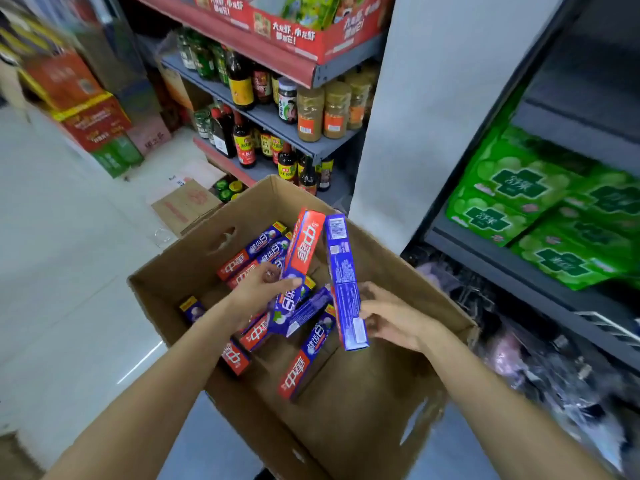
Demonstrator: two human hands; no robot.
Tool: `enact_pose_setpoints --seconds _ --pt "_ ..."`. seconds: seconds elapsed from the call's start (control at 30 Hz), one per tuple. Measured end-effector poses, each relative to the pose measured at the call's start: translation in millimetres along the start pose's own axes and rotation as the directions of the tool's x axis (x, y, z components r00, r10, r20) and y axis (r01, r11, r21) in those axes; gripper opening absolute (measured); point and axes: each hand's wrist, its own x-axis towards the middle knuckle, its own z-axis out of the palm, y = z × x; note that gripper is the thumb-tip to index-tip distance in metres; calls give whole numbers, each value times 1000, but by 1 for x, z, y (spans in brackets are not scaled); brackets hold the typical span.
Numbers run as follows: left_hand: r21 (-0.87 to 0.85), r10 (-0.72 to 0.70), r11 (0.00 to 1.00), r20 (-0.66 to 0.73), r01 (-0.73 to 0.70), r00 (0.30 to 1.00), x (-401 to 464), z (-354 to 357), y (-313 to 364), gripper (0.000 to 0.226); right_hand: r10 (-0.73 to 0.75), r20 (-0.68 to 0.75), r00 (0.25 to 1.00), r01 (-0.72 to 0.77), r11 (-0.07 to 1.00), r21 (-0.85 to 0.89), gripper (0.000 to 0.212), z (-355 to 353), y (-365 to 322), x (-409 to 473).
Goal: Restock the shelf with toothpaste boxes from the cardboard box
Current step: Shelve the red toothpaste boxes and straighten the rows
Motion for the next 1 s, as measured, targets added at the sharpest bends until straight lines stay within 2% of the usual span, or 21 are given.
enact_pose_setpoints --seconds 0.07,0.23,0.33,0.43,0.5,0.63,0.73,0.87,0.93,1.0 --pt "-82 1 997 77 5 997 -16 15 15 22 -61 -5 998 61 987 151 59 2 -7 -20" --pt "-186 69 982 309 -11 949 -48 62 62 50 -254 -150 956 285 924 254 56 8 -23 -74" --pt "-228 154 972 406 -63 901 -67 94 92 39 -389 -327 861 456 875 161 59 1 -32 -109" --pt "-210 170 975 474 -76 864 -82 126 118 33 -440 -488 753 547 832 93 41 -21 -45 -148" --pt "-225 173 972 514 -62 840 -90 148 134 34 -473 -549 690 584 811 36 34 -41 -53 -171" --pt "-260 196 964 570 -51 798 -101 190 174 44 -561 -607 562 642 759 -108 41 -89 -74 -208" --pt "-262 243 959 547 -112 801 -105 219 205 33 -587 -620 520 663 736 -141 29 -131 -91 -232" --pt "-187 353 935 386 -302 852 -105 263 244 14 -642 -562 521 704 696 -143 20 -183 -122 -260" --pt "-36 464 880 274 -473 842 -99 284 263 17 -662 -540 519 713 684 -155 18 -204 -135 -273" --pt "211 594 764 135 -609 793 -94 299 282 28 -677 -511 529 726 673 -139 14 -221 -148 -284"
